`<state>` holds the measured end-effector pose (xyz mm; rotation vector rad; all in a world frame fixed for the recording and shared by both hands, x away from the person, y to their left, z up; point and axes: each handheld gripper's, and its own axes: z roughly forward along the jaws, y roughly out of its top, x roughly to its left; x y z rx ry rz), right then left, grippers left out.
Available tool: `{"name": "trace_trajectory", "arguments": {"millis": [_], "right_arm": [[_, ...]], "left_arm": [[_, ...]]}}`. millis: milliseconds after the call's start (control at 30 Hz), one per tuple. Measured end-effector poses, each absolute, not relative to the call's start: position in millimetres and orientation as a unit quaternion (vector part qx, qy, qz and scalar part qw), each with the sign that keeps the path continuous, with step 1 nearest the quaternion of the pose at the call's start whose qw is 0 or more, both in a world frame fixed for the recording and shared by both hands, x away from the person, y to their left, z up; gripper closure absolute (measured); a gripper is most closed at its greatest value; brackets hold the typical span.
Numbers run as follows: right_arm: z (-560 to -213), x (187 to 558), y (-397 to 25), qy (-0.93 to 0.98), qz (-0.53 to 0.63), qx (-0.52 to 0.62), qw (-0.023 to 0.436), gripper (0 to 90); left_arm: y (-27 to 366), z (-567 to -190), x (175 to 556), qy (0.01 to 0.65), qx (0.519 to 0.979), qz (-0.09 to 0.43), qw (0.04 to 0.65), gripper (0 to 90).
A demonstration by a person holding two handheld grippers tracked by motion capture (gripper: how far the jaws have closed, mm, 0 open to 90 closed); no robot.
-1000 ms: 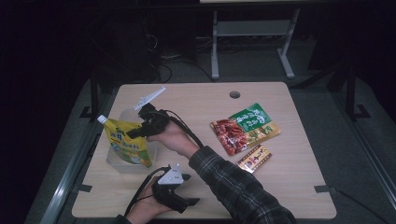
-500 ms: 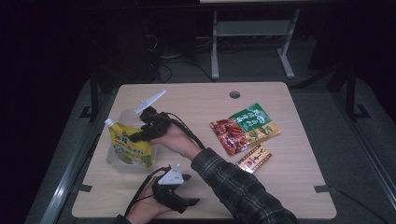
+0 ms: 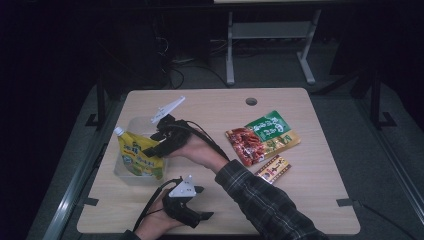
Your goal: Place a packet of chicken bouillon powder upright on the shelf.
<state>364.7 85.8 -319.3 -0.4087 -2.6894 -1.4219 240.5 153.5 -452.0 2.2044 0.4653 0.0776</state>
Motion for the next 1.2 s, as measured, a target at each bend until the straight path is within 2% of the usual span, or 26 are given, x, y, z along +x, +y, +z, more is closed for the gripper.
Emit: {"name": "trace_trajectory", "arguments": {"millis": [33,133,567,1200], "right_arm": [[-317,363,78,-0.873,-0.466,-0.136,0.038,33.6],[-315,361,70,-0.869,-0.472,-0.139,0.039,32.1],[-316,359,2,-0.855,-0.487,-0.176,0.002,30.9],[-357,345,-97,-0.843,-0.471,-0.251,-0.063,30.8]], "left_arm": [[154,-452,241,0.186,0.885,0.031,0.426,15.2],[155,-452,240,0.196,0.882,0.028,0.427,15.2],[163,-448,246,0.198,0.876,0.024,0.439,13.5],[171,-442,250,0.208,0.872,0.022,0.443,11.0]]}}
